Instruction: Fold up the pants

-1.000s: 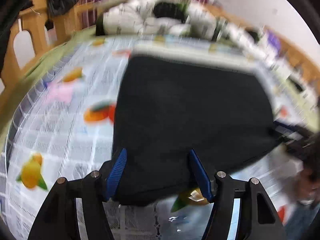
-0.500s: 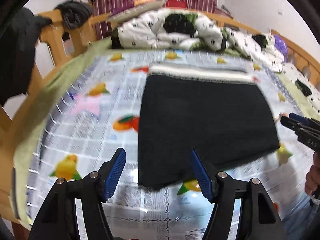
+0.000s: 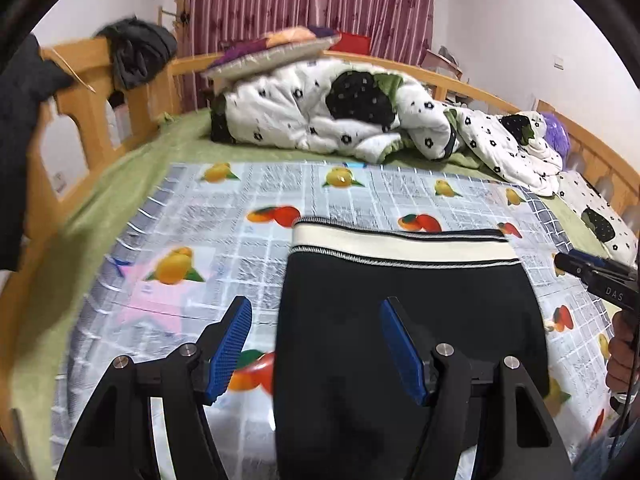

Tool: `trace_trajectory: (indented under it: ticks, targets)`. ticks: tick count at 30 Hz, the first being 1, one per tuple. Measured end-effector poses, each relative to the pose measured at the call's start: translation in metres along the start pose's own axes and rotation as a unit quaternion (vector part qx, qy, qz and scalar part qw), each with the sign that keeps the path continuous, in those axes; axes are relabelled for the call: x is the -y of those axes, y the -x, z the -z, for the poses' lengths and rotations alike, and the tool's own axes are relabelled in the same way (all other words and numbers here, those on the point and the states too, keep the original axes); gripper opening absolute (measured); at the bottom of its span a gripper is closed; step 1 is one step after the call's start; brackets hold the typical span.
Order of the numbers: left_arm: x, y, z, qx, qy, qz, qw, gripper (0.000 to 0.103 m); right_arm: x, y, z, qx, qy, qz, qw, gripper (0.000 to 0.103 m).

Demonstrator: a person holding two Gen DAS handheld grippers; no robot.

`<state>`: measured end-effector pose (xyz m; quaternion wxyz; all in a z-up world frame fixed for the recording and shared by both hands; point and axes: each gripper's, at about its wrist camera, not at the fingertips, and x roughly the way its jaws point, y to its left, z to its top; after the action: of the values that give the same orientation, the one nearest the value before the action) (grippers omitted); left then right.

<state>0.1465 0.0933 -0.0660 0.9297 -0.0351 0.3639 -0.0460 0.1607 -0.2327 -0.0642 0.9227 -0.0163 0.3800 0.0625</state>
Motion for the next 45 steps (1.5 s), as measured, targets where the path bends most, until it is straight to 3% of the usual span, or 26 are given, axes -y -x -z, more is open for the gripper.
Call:
trace_trajectory:
  ticks: [3, 5, 7, 10, 11, 12, 13, 14, 15, 16, 18, 20, 23, 24, 25, 27, 29, 31, 33, 36, 39, 45]
  targets:
    - [-0.003, -0.035, 0.005, -0.039, -0.012, 0.026, 0.9988, 0.065, 0.019, -0.042, 0.012, -0.043, -0.035, -0.027, 0.998, 0.053]
    - [-0.004, -0.050, 0.002, -0.040, -0.024, 0.039, 0.9982, 0.065, 0.025, -0.068, 0.016, -0.076, -0.037, -0.037, 0.996, 0.053]
    - [-0.011, -0.065, -0.001, -0.044, 0.002, 0.045, 0.9981, 0.072, 0.027, -0.084, 0.014, -0.082, -0.038, -0.047, 0.995, 0.053]
    - [-0.029, -0.099, -0.006, -0.086, 0.068, 0.048, 0.9927, 0.070, 0.026, -0.105, 0.008, -0.083, -0.046, -0.088, 0.992, 0.053]
    - [-0.034, -0.109, -0.006, -0.099, 0.084, 0.053, 0.9902, 0.070, 0.025, -0.109, 0.005, -0.080, -0.044, -0.100, 0.991, 0.046]
    - [-0.038, -0.120, -0.005, -0.113, 0.095, 0.055, 0.9876, 0.067, 0.024, -0.110, 0.002, -0.071, -0.040, -0.108, 0.991, 0.041]
    - [-0.041, -0.132, -0.003, -0.125, 0.098, 0.065, 0.9852, 0.058, 0.024, -0.110, 0.001, -0.061, -0.035, -0.109, 0.992, 0.029]
    - [-0.043, -0.138, -0.001, -0.128, 0.102, 0.091, 0.9823, 0.049, 0.025, -0.109, -0.001, -0.048, -0.031, -0.107, 0.993, 0.022]
    - [-0.044, -0.138, -0.002, -0.124, 0.107, 0.111, 0.9802, 0.033, 0.027, -0.110, -0.002, -0.046, -0.036, -0.111, 0.992, 0.021]
    - [-0.042, -0.135, -0.006, -0.116, 0.109, 0.114, 0.9806, 0.027, 0.030, -0.112, -0.004, -0.046, -0.047, -0.118, 0.991, 0.019]
    - [-0.033, -0.125, -0.015, -0.082, 0.092, 0.098, 0.9875, 0.024, 0.035, -0.118, -0.010, -0.044, -0.072, -0.122, 0.989, 0.017]
    - [-0.025, -0.130, -0.018, -0.084, 0.071, 0.081, 0.9907, 0.025, 0.033, -0.125, -0.014, -0.039, -0.063, -0.107, 0.992, 0.017]
    - [-0.025, -0.142, -0.013, -0.099, 0.078, 0.055, 0.9905, 0.042, 0.029, -0.138, -0.016, -0.043, -0.048, -0.087, 0.994, 0.019]
    - [-0.026, -0.139, -0.014, -0.098, 0.077, 0.048, 0.9910, 0.048, 0.030, -0.139, -0.017, -0.043, -0.047, -0.086, 0.994, 0.022]
    - [-0.027, -0.135, -0.016, -0.097, 0.074, 0.041, 0.9917, 0.050, 0.032, -0.138, -0.018, -0.047, -0.045, -0.076, 0.995, 0.033]
    - [-0.024, -0.124, -0.020, -0.079, 0.056, 0.012, 0.9953, 0.050, 0.034, -0.130, -0.022, -0.042, -0.040, -0.054, 0.997, 0.046]
    - [-0.013, -0.110, -0.027, -0.033, 0.030, -0.025, 0.9987, 0.051, 0.035, -0.118, -0.029, -0.022, -0.042, -0.036, 0.998, 0.046]
    - [-0.002, -0.103, -0.030, -0.006, 0.003, -0.030, 0.9995, 0.061, 0.034, -0.103, -0.036, 0.014, -0.050, -0.032, 0.998, 0.045]
    - [0.011, -0.103, -0.033, 0.005, -0.028, -0.026, 0.9993, 0.061, 0.028, -0.098, -0.038, 0.030, -0.049, -0.037, 0.998, 0.044]
    - [0.027, -0.121, -0.032, -0.019, -0.062, -0.020, 0.9977, 0.061, 0.008, -0.111, -0.034, 0.015, -0.016, -0.036, 0.999, 0.034]
    - [0.035, -0.139, -0.028, -0.050, -0.076, -0.036, 0.9952, 0.061, -0.004, -0.131, -0.019, -0.001, 0.008, 0.002, 1.000, 0.034]
    - [0.031, -0.146, -0.025, -0.060, -0.069, -0.020, 0.9956, 0.074, -0.002, -0.134, -0.018, 0.002, -0.003, 0.004, 1.000, 0.034]
